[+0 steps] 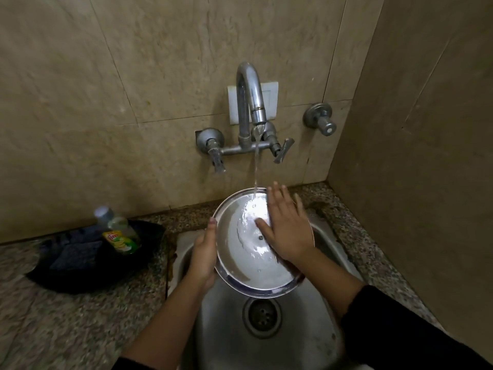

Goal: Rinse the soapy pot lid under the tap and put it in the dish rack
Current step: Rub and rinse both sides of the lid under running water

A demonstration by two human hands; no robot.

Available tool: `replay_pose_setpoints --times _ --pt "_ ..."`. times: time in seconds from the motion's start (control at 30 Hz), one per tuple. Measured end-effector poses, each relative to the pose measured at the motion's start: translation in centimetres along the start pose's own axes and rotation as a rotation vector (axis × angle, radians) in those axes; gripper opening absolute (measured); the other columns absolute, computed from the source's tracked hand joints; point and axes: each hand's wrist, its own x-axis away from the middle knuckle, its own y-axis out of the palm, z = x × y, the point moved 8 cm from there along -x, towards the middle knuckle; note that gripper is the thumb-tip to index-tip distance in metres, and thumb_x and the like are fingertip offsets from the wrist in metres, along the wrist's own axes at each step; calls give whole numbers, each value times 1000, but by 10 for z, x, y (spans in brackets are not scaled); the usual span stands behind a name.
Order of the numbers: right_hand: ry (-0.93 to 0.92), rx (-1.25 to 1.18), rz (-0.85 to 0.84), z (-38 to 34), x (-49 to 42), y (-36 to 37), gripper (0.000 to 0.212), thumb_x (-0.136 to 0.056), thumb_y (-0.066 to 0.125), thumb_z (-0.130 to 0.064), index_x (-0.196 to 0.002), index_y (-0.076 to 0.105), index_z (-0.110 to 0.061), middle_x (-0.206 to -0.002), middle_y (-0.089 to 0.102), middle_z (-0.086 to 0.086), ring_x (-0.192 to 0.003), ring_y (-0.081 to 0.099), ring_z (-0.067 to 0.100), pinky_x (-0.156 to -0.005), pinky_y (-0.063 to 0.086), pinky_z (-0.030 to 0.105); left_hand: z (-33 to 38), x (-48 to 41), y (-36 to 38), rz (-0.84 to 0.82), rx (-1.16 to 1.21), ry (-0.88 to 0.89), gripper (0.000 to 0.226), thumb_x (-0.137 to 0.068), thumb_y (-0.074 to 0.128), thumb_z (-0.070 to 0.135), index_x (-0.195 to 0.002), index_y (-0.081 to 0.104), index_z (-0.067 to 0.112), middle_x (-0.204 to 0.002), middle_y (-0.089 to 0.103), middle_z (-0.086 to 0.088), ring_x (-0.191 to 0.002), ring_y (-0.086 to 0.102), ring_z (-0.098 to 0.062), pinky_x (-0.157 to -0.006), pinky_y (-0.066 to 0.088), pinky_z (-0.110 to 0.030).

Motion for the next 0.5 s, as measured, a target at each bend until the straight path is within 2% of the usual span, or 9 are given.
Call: replay_pose_setpoints --times 0.07,0.13,0.23,0.3,0.4,0.47,0.5 --pt "-119 -88 -2 -37 -8 -3 72 -97 24 -53 -153 2 -15 -162 -3 4 -149 -7 18 -121 -1 42 -1 -1 13 -34 37 -12 49 -92 46 54 -108 71 14 -106 74 -13 -99 70 -27 -90 53 -43" --pt "-369 -107 -87 -77 8 3 66 -99 28 -45 -153 7 -14 -162 4 5 -149 -3 16 -121 4 42 6 -2 17 -21 114 1 49 -94 45 51 -111 69 11 -111 72 -16 -102 69 -28 -92 51 -41" --pt "-684 -45 -195 -83 48 12 60 -101 27 -42 -154 7 -21 -162 5 -2 -149 -3 11 -120 -2 33 18 -11 1 73 135 24 52 -93 47 51 -108 68 5 -102 73 -17 -94 70 -31 -85 55 -41" --pt "-623 -22 -180 -51 49 15 60 -100 26 -46 -153 7 -25 -162 4 -6 -149 -4 10 -120 -4 33 25 -14 -9 95 99 71 48 -92 48 50 -105 69 9 -101 73 -14 -89 70 -28 -74 57 -35" --pt "-232 39 -67 4 24 14 65 -98 23 -48 -154 7 -18 -162 2 0 -149 -4 15 -120 9 45 27 -8 -8 89 63 95 41 -96 46 45 -103 69 11 -100 73 -10 -79 69 -17 -58 55 -23" --pt "-84 31 -16 8 5 9 67 -97 19 -50 -153 6 -15 -162 1 2 -149 -3 17 -121 4 42 19 -3 -1 89 56 74 39 -96 45 43 -100 69 12 -96 74 -9 -79 69 -18 -58 57 -23" --pt "-76 -9 -17 -2 -3 8 68 -98 20 -49 -153 4 -14 -161 -2 3 -149 -4 18 -121 0 40 15 -2 3 81 60 59 40 -95 46 46 -97 70 14 -96 74 -11 -84 70 -23 -66 59 -29"
